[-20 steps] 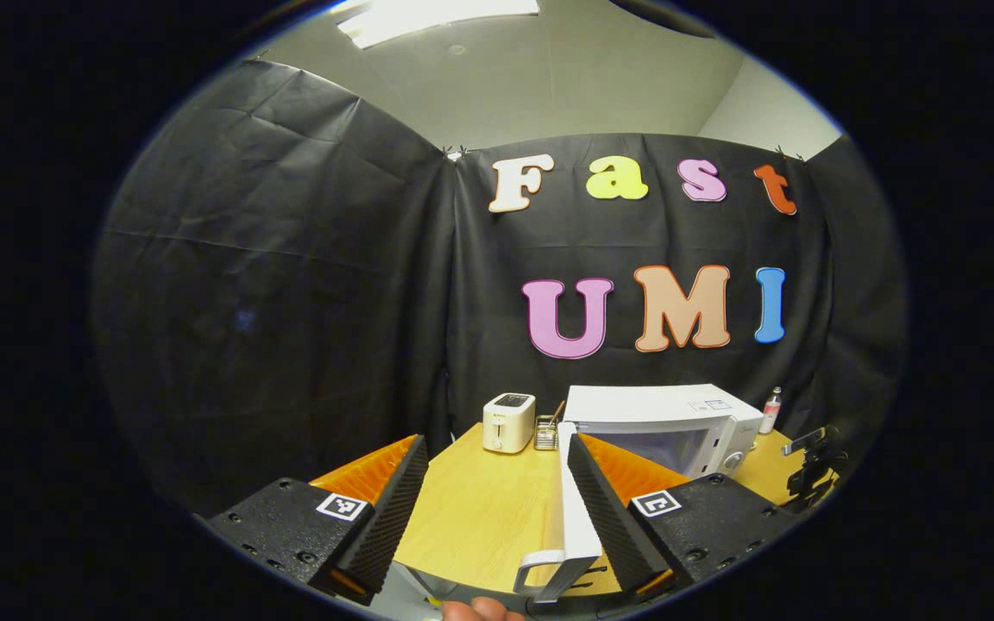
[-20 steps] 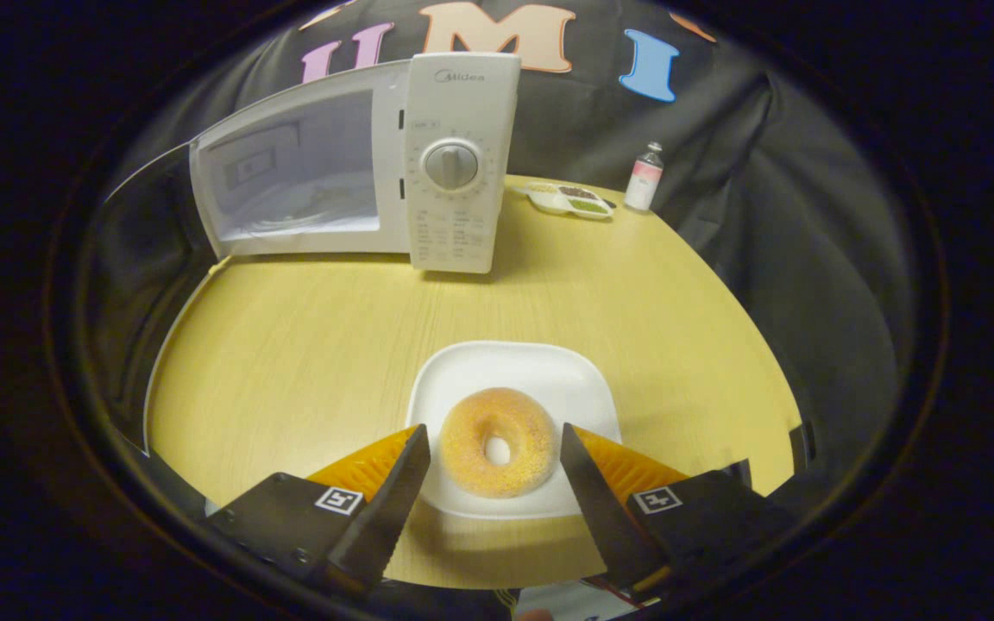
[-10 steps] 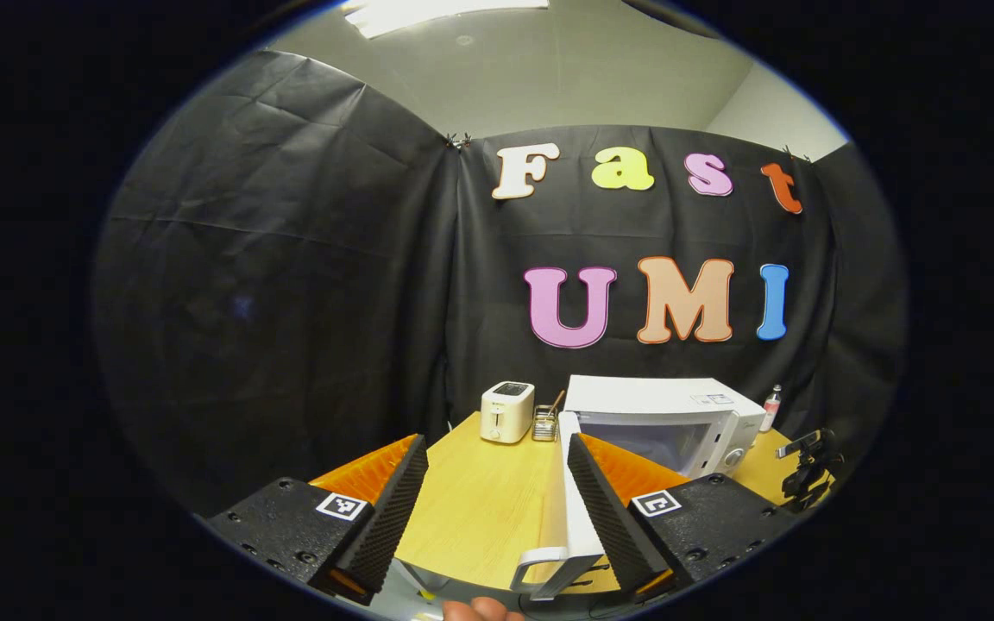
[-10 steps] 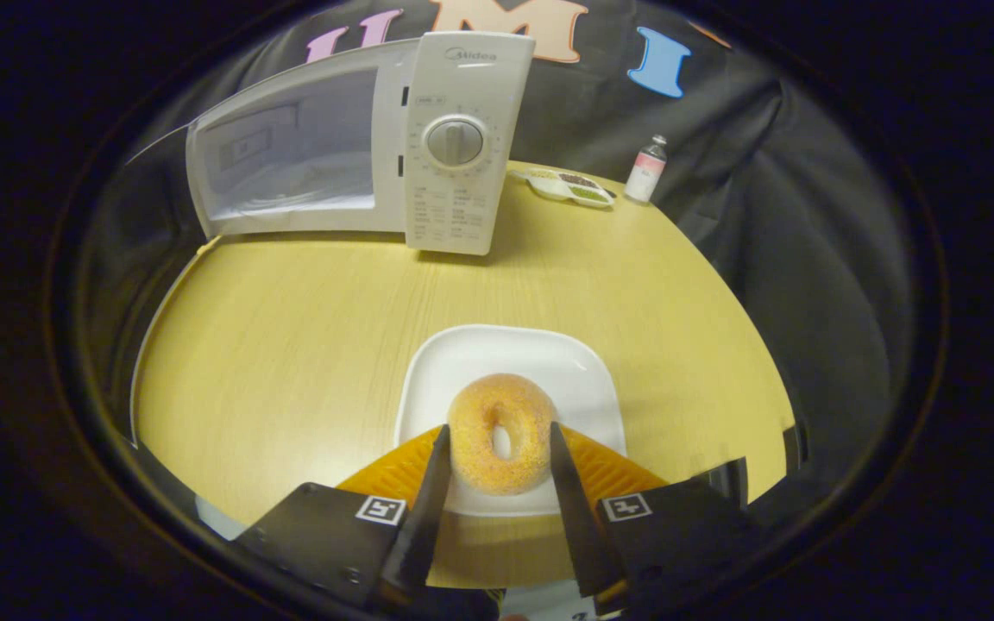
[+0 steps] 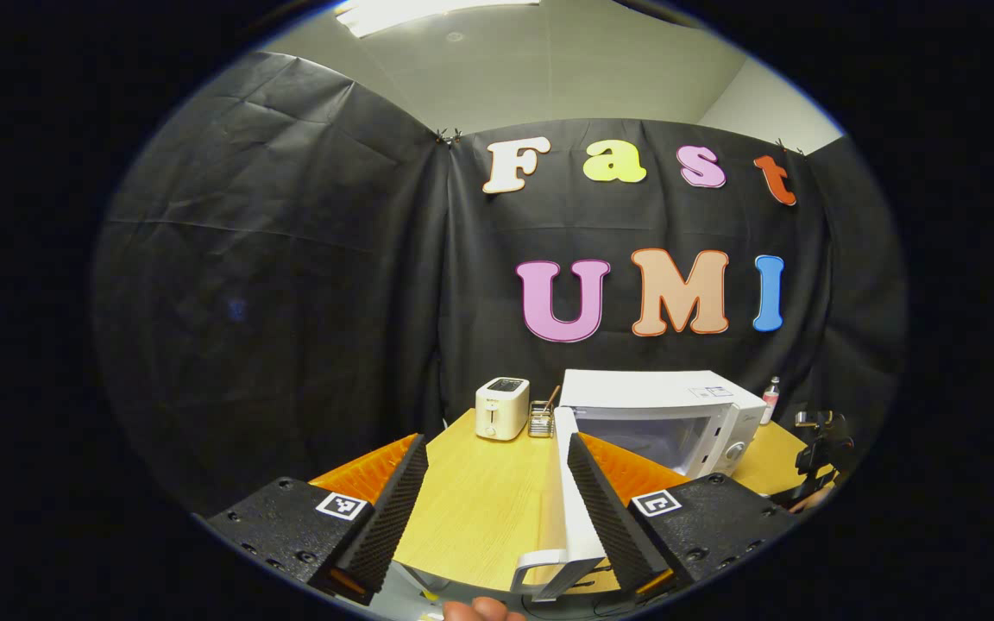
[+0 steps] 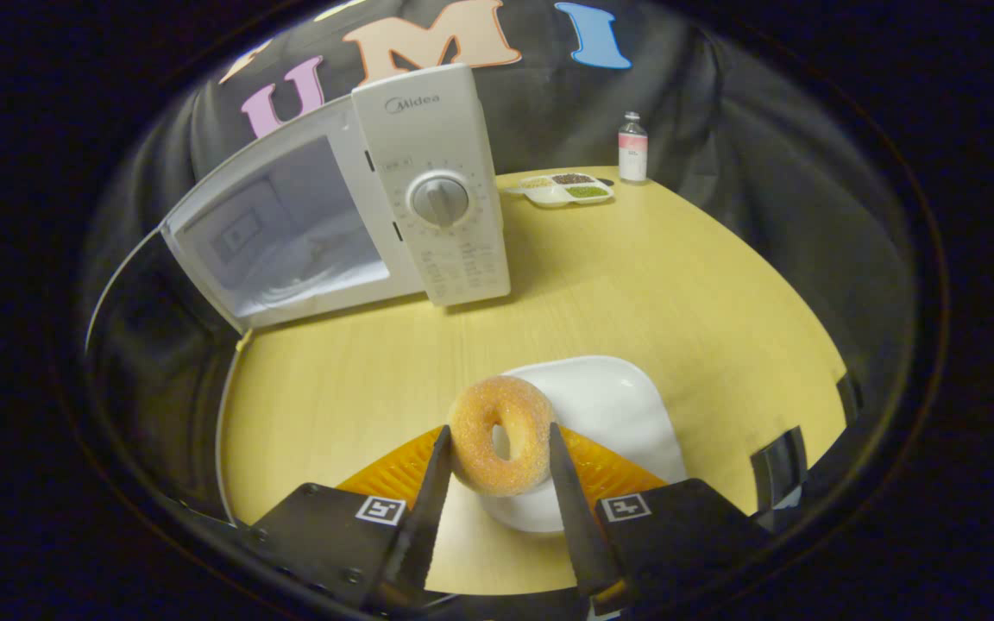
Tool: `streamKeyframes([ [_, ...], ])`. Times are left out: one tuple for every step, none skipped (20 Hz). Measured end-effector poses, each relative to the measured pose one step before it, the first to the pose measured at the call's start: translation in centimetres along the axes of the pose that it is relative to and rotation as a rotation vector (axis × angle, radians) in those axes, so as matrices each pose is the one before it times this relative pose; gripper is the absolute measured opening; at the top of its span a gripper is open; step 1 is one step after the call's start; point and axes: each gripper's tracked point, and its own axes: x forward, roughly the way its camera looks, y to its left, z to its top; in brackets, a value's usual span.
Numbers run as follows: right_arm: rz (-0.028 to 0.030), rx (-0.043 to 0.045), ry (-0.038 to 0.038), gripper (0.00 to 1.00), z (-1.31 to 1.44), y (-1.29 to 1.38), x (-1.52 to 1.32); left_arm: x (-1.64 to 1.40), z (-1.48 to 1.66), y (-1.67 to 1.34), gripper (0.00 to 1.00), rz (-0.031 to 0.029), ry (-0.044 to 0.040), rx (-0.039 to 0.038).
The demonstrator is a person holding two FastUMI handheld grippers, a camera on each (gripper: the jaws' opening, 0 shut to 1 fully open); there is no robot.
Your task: Open the microwave oven with the left hand, put the food in, and close the microwave oven.
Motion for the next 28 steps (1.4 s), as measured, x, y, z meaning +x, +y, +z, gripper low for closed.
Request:
streamKeyframes([
  [0.03621,0.04612,-0.00400,0.62,0.553,1.326,-0.040,0.081,-0.221,-0.143,0.96,-0.00428,0.00456,0.00064],
  [0.03639,0.04820,-0.00480,0.62,0.632,1.406,0.078,0.158,-0.098,-0.142,0.96,-0.00420,0.00498,-0.00006],
  [0.03344,0.04751,-0.00516,0.62,0.431,1.342,0.180,0.070,0.062,-0.191,0.96,-0.00422,0.00108,-0.00088],
  [0.03201,0.04730,-0.00485,0.62,0.444,1.403,0.298,0.081,0.040,-0.103,0.96,-0.00314,0.00006,0.00022],
  [0.03388,0.04533,-0.00507,0.62,0.472,1.456,0.098,0.123,-0.023,-0.095,0.96,-0.00184,-0.00006,0.00132],
  [0.03069,0.03925,-0.00735,0.62,0.429,1.421,0.284,0.201,0.070,-0.043,0.96,-0.00142,0.00035,0.00150],
  [0.02887,0.03790,-0.00388,0.62,0.174,1.240,0.381,0.086,-0.130,-0.074,0.96,-0.00064,0.00178,0.00197],
  [0.02801,0.04044,-0.00298,0.61,0.188,1.268,0.553,0.087,0.017,-0.018,0.96,0.00015,0.00252,0.00102],
  [0.02766,0.04336,-0.00150,0.61,0.022,1.244,0.413,0.120,-0.021,0.070,0.96,-0.00002,0.00116,-0.00132],
  [0.02896,0.04369,-0.00456,0.61,0.066,1.297,0.532,0.085,0.036,-0.002,0.96,0.00068,0.00315,-0.00056],
  [0.02374,0.03693,-0.01889,0.66,0.298,1.084,0.536,0.094,-0.091,0.127,0.96,0.00335,0.00001,-0.00002],
  [0.01666,0.02863,-0.02875,0.66,0.418,0.813,0.682,0.036,0.097,0.080,0.96,0.00448,0.00102,-0.00026],
  [0.01468,0.02718,-0.02644,0.66,0.270,0.933,0.411,-0.020,-0.048,0.130,0.96,0.00523,0.00217,-0.00089],
  [0.01175,0.02532,-0.01512,0.64,0.112,0.637,0.749,-0.013,0.101,0.060,0.96,0.00420,0.00051,-0.00216],
  [0.00377,0.02503,-0.01182,0.66,0.051,0.497,0.823,-0.110,0.047,0.064,0.96,0.00367,0.00064,-0.00262],
  [-0.00456,0.02340,-0.01307,0.61,0.022,0.127,1.107,-0.035,-0.018,-0.053,0.96,0.00149,0.00221,-0.00189],
  [-0.00871,0.01285,-0.00252,0.63,-0.344,0.038,1.056,-0.130,-0.294,-0.095,0.96,0.00046,0.00624,0.00152],
  [0.00085,0.01057,-0.01565,0.63,-0.126,0.386,0.769,-0.092,-0.121,-0.006,0.96,0.00300,0.00395,0.00288],
  [-0.00107,0.00738,-0.02094,0.63,0.271,0.414,0.513,-0.087,-0.082,0.071,0.96,0.00379,0.00479,0.00183],
  [0.00323,0.00416,-0.02105,0.63,0.078,0.525,0.804,-0.060,-0.074,0.064,0.96,0.00367,0.00783,0.00230],
  [0.00015,-0.00097,-0.01698,0.63,-0.122,0.509,0.844,-0.185,-0.107,0.110,0.96,0.00545,0.00456,0.00396],
  [0.00038,0.00011,-0.00581,0.63,-0.209,0.288,0.832,-0.107,0.061,0.195,0.96,0.00736,0.00183,0.00545],
  [-0.00102,0.00482,-0.00275,0.63,-0.511,0.274,0.413,-0.156,-0.001,0.286,0.96,0.00691,-0.00038,0.00601],
  [-0.00203,0.00133,-0.00895,0.69,-0.152,0.257,0.684,-0.144,0.117,0.363,0.96,0.01050,-0.00226,0.00743],
  [-0.00615,-0.00327,-0.00935,0.63,-0.122,0.103,0.603,-0.079,-0.170,0.464,0.96,0.01240,0.00214,0.00517],
  [-0.00441,-0.00393,-0.01063,0.63,0.007,0.133,0.542,0.037,-0.094,0.549,0.96,0.01521,0.00463,0.00357],
  [-0.01030,-0.01132,-0.01725,0.62,-0.044,0.114,0.501,-0.048,-0.098,0.404,0.96,0.01242,0.00172,0.00074],
  [-0.01514,-0.01453,-0.02268,0.69,0.095,-0.202,0.379,-0.125,0.108,0.560,0.96,0.01373,-0.00281,-0.00154],
])
